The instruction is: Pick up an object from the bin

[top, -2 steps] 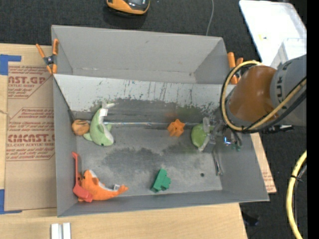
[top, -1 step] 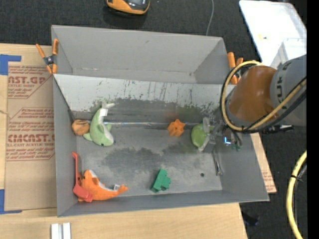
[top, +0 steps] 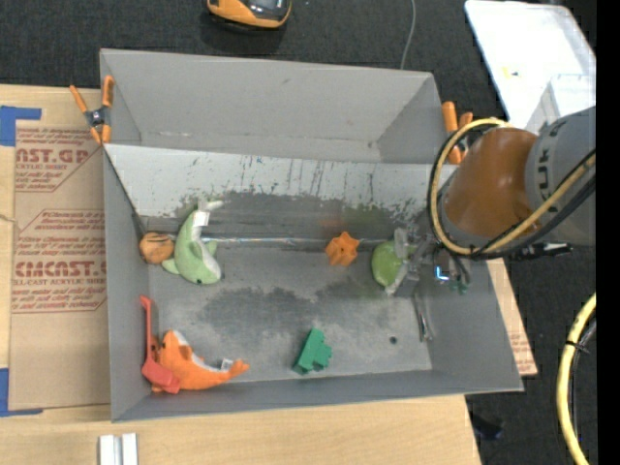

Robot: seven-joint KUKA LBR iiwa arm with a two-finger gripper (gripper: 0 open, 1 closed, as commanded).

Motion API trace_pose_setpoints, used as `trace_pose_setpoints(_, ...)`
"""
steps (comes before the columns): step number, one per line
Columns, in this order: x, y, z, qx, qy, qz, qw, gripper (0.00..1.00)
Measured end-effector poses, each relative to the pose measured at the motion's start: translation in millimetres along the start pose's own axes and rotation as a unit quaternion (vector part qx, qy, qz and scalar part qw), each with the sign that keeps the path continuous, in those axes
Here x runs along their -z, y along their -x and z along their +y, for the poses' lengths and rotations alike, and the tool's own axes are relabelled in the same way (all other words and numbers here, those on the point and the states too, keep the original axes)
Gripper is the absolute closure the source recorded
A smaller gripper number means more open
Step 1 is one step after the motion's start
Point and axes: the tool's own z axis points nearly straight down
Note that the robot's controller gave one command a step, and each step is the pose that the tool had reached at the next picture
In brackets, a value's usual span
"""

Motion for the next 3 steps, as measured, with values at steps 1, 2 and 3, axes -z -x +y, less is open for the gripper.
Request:
trace_pose_setpoints(1, -0.1, -0.1, 0.0, 0.0, 0.0, 0.0001, 1.0, 1.0)
trace_pose_setpoints(2, -0.1, -0.1, 0.1, 0.0, 0.0, 0.0002, 1.0, 1.0)
trace_pose_setpoints(3, -0.2, -0.2, 0.1, 0.0, 0.0, 0.0003, 1.0, 1.0)
